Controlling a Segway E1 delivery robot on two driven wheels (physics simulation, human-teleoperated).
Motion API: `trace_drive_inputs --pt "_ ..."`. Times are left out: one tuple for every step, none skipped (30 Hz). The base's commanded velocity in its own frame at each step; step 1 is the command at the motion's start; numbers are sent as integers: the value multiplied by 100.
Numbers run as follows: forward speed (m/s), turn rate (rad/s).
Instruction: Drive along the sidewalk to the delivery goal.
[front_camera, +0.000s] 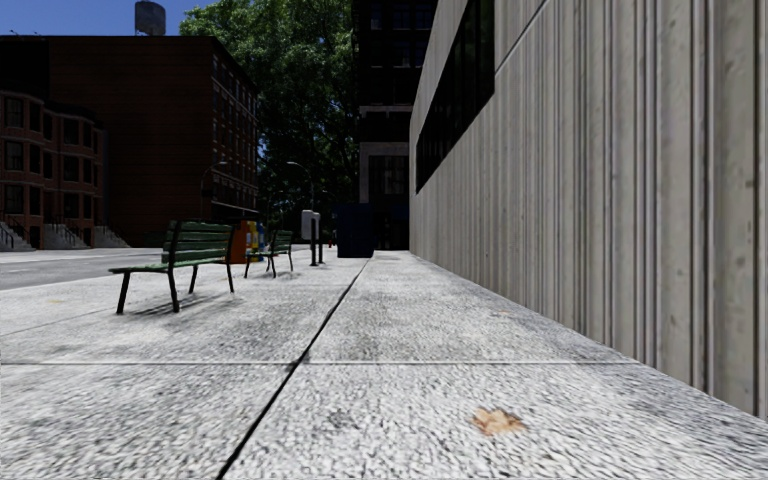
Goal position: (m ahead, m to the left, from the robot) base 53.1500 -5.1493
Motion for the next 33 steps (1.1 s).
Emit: trace_drive_inputs --pt "200 0" --pt "200 0" --pt "200 0" --pt "200 0" --pt "200 0" --pt "200 0" --pt "200 0" --pt "200 0" --pt "200 0" --pt "200 0" --pt "200 0" --pt "200 0" --pt "200 0" --pt "200 0" --pt "200 0" --pt "200 0" --pt "200 0" --pt "200 0" --pt "200 0" --pt "200 0" --pt "200 0" --pt "200 0" --pt "200 0" --pt "200 0" --pt "200 0" --pt "200 0" --pt "200 0" --pt "200 0" --pt "200 0" --pt "200 0" --pt "200 0" --pt "200 0" --pt "200 0"
